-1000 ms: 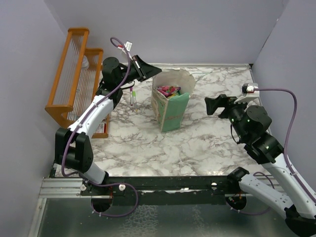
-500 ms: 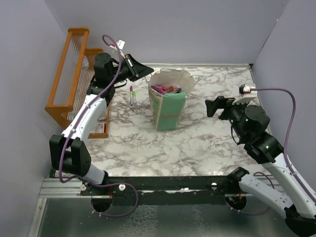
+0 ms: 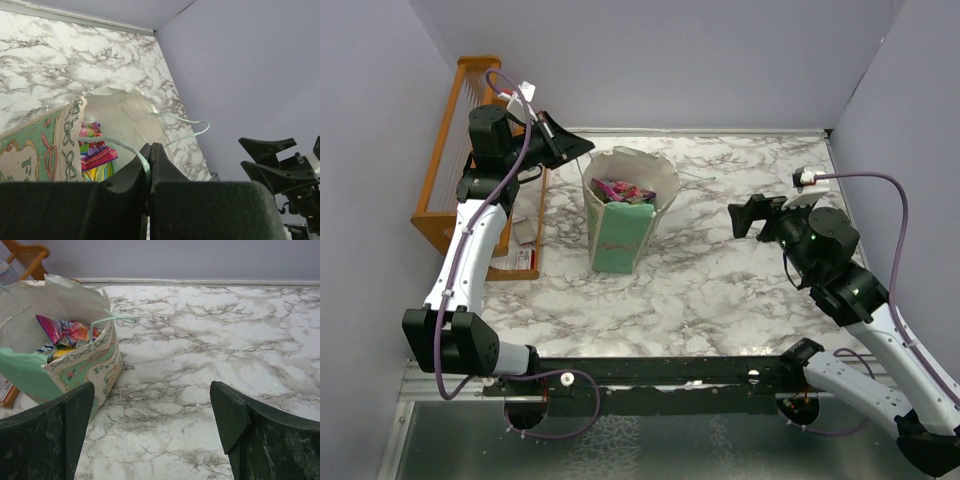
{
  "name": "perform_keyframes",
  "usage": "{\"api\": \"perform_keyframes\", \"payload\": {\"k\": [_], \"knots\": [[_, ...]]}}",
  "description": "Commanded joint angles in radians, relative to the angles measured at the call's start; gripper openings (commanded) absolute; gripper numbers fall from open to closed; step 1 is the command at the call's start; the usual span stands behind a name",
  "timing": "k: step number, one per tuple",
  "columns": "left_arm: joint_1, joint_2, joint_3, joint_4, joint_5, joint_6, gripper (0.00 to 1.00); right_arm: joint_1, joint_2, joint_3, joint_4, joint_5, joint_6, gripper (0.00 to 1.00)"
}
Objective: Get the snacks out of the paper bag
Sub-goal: Adjust the paper bag at the center of the board.
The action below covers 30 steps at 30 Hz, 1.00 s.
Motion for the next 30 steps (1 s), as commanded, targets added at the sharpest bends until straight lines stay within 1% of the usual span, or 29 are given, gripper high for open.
{"api": "perform_keyframes", "payload": {"k": [1,9,17,22,24,28,30], "knots": [[0.008,-0.039,0.11,-0.096,-0.014,0.149,0.0,0.0,0.004,0.035,0.016,-0.038,-0.022,0.99],[-0.005,-0.045,0.152,-0.173,-0.049,0.306,0.0,0.0,-0.004,0.026,0.011,-0.041,-0.028,0.99],[-0.157,-0.045,0.184,-0.143,0.031,0.43,0.0,0.0,0.0,0.021,0.008,-0.066,-0.029,0.99],[-0.236,-0.016,0.219,-0.103,0.109,0.436,0.0,0.0,-0.003,0.01,0.009,-0.114,-0.011,0.99],[-0.266,-0.01,0.213,-0.054,0.146,0.413,0.0,0.0,-0.01,-0.004,0.005,-0.132,0.007,0.98],[-0.303,0.005,0.178,0.055,0.21,0.362,0.0,-0.001,-0.034,-0.066,0.004,-0.156,0.121,0.97],[-0.316,0.013,0.16,0.106,0.22,0.338,0.0,0.0,-0.044,-0.107,0.02,-0.197,0.19,0.96]]}}
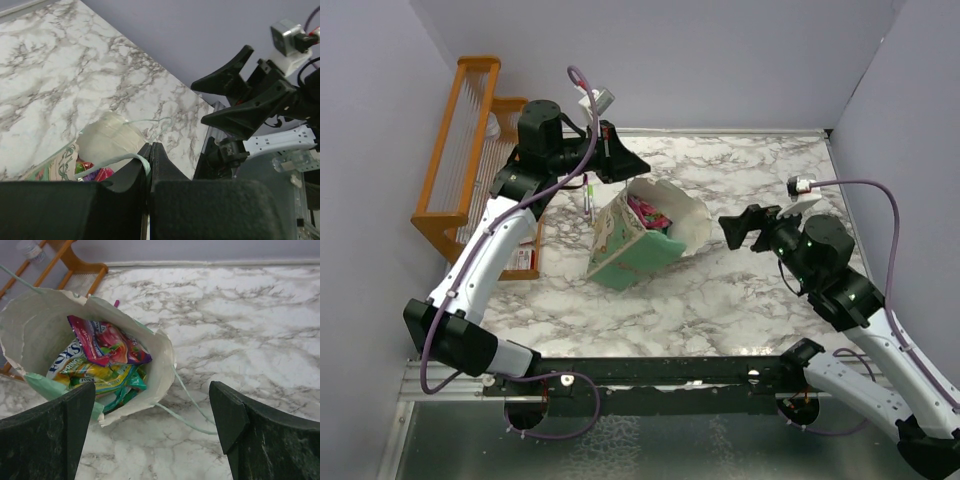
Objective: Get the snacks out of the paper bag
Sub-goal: Adjust the paper bag at the center of the board.
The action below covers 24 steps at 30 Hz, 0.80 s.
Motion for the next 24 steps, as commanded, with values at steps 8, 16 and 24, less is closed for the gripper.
{"api": "perform_keyframes", "payload": {"k": [8,16,24], "knots": [[-0.11,0.052,-0.013,0.386,0.167,-0.143,0.0,0.0,-0.007,-0.15,0.017,-0.137,0.276,0.88],[-0.174,0.075,-0.05,0.426,0.119,-0.166,0.0,0.0,-0.003,-0.133,-0.102,0.055,0.323,0.88],[-0.174,0.051,-0.066,0.335,0.041,-0.102,0.0,-0.001,0.162,-0.102,-0.208,0.191,0.36,0.87]]}}
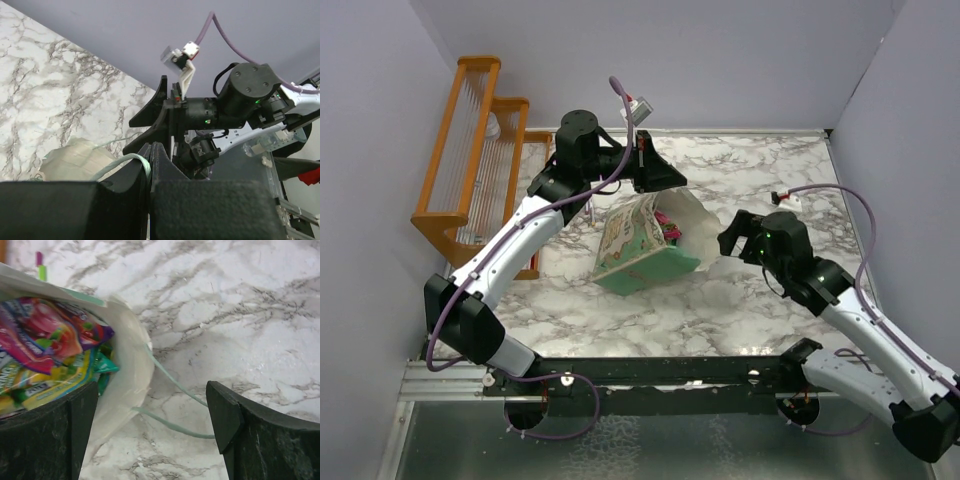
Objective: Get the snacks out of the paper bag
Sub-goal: Adjust the paper bag at the center of the board.
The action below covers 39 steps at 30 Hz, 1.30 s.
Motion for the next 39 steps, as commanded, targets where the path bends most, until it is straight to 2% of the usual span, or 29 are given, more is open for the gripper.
{"api": "perform_keyframes", "payload": {"k": [1,3,5,10,13,16,18,22,27,30,35,39], "knots": [[-0.002,-0.054,-0.01,0.033,-0.041,0.029,0.0,-0.003,0.081,-0.007,-0.034,0.062,0.041,0.86],[-0.002,-0.065,-0.02,0.024,-0.054,0.038,0.0,-0.021,0.078,-0.045,0.041,-0.007,0.022,0.83],[-0.003,-0.07,-0.023,0.012,-0.06,0.048,0.0,-0.06,0.069,-0.093,0.161,-0.161,-0.013,0.83],[-0.002,-0.059,-0.01,-0.018,-0.07,0.055,0.0,-0.225,0.179,-0.096,0.219,-0.45,-0.033,0.79],[-0.003,-0.053,-0.005,-0.034,-0.095,0.052,0.0,-0.269,0.24,-0.097,0.283,-0.615,-0.08,0.76],[-0.003,-0.026,0.022,-0.076,-0.111,0.052,0.0,-0.276,0.299,-0.093,0.34,-0.734,-0.079,0.69],[-0.002,-0.011,0.048,-0.12,-0.124,0.07,0.0,-0.277,0.338,-0.081,0.339,-0.761,-0.063,0.64],[-0.002,0.014,0.117,-0.243,-0.175,0.138,0.0,-0.277,0.38,-0.08,0.325,-0.781,0.005,0.38],[-0.002,0.093,0.242,-0.332,-0.163,0.142,0.0,-0.278,0.422,-0.107,0.371,-0.871,0.101,0.14],[-0.001,0.14,0.345,-0.452,-0.192,0.183,0.0,-0.274,0.432,-0.119,0.419,-0.912,0.144,0.04],[-0.001,0.151,0.44,-0.608,-0.255,0.292,0.0,-0.246,0.487,-0.136,0.539,-0.913,0.234,0.01],[0.0,0.165,0.508,-0.736,-0.305,0.391,0.0,-0.127,0.567,-0.113,0.66,-0.875,0.319,0.01]]}}
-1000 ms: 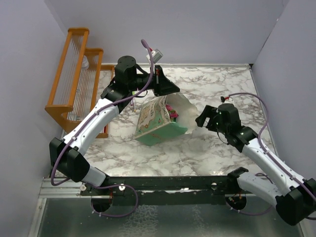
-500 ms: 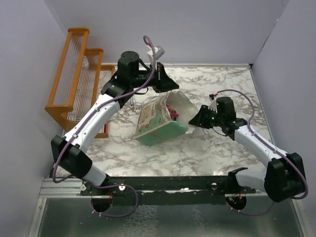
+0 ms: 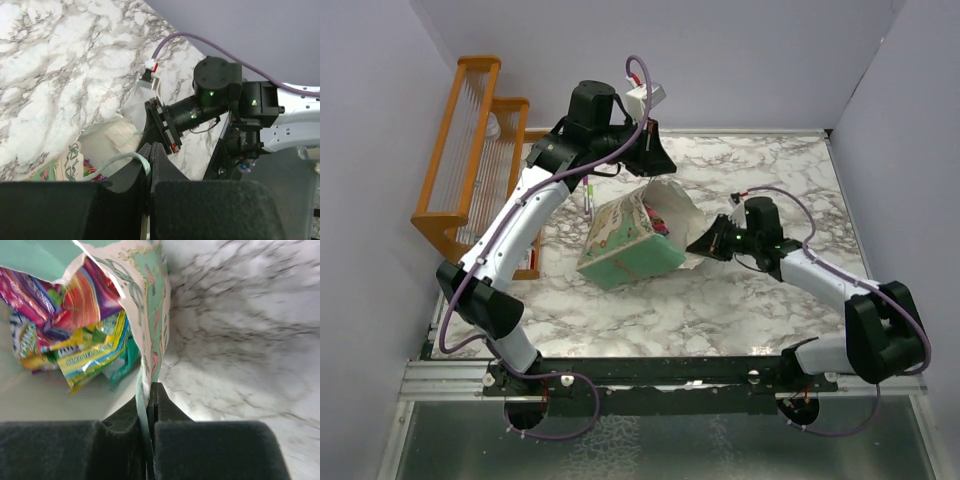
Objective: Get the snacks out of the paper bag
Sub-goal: Adjust the paper bag at the center of the board.
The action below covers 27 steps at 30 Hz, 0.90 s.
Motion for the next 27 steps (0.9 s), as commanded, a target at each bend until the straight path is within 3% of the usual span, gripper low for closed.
{"api": "perform_keyframes", "payload": {"k": [1,5,10,16,22,27], "knots": [[0.0,-0.001,0.108,-0.144,-0.079,0.157,0.0,0.152,0.094,0.018,0.198,-0.016,0.138,0.01],[0.001,-0.036,0.07,-0.158,-0.131,0.269,0.0,0.265,0.155,0.023,0.34,0.09,0.233,0.02],[0.001,-0.216,-0.237,0.027,-0.089,0.294,0.0,0.326,0.224,-0.022,0.487,0.145,0.259,0.06],[0.001,-0.413,-0.547,0.267,-0.014,0.202,0.0,0.326,0.235,-0.065,0.54,0.083,0.196,0.13],[0.001,-0.491,-0.663,0.374,-0.006,0.134,0.0,0.325,0.103,-0.055,0.282,0.182,-0.017,0.28],[0.001,-0.5,-0.687,0.39,0.027,0.107,0.0,0.326,-0.062,-0.088,0.121,0.299,-0.214,0.47]]}}
